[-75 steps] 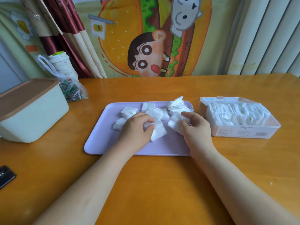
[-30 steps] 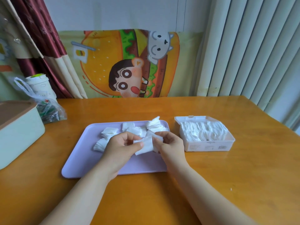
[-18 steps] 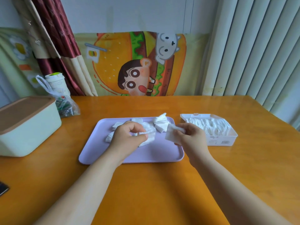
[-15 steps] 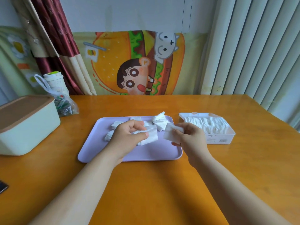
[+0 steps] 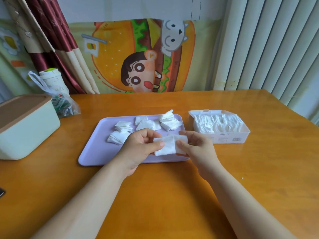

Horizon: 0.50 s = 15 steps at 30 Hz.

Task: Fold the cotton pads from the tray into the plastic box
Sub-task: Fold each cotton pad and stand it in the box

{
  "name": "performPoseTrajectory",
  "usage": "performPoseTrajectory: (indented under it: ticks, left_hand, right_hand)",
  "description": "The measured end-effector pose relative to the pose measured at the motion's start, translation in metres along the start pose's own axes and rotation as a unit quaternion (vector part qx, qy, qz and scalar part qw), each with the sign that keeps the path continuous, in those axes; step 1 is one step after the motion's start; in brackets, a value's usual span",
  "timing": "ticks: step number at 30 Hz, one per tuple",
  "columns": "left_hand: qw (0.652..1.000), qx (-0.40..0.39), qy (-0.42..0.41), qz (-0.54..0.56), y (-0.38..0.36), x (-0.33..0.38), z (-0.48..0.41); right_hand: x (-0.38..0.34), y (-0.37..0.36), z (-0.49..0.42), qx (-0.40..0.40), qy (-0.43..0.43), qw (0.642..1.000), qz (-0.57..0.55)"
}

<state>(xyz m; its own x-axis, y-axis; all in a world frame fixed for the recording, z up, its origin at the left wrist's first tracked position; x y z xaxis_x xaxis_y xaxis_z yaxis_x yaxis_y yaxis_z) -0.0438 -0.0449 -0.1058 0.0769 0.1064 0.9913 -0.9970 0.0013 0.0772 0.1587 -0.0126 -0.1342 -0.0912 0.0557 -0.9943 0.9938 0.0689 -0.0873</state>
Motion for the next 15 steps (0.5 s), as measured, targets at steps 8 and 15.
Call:
performPoseTrajectory:
  ticks: [8, 15]
  left_hand:
    - [0.999, -0.006, -0.022, -0.036, -0.019, 0.010, -0.010]
    - [0.997, 0.035, -0.041, -0.060, -0.025, 0.009, -0.020]
  right_hand:
    - [-0.001, 0.001, 0.003, -0.062, -0.025, 0.997, -0.049]
    - [-0.002, 0.001, 0.003, -0.082, -0.022, 0.995, -0.057]
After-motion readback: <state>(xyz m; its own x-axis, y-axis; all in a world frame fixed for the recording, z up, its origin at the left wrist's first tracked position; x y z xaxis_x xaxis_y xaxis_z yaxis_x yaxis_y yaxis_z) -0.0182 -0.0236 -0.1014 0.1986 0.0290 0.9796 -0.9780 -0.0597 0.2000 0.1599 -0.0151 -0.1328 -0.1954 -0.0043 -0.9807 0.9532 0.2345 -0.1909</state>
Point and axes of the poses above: each hand's wrist, its own z-axis away from the middle knuckle, its own y-axis out of the back of the hand, x = y × z, the point moved 6 cm from there along -z, towards the middle knuckle, and after that the axes turned 3 degrees about y, right-handed, at the moved point
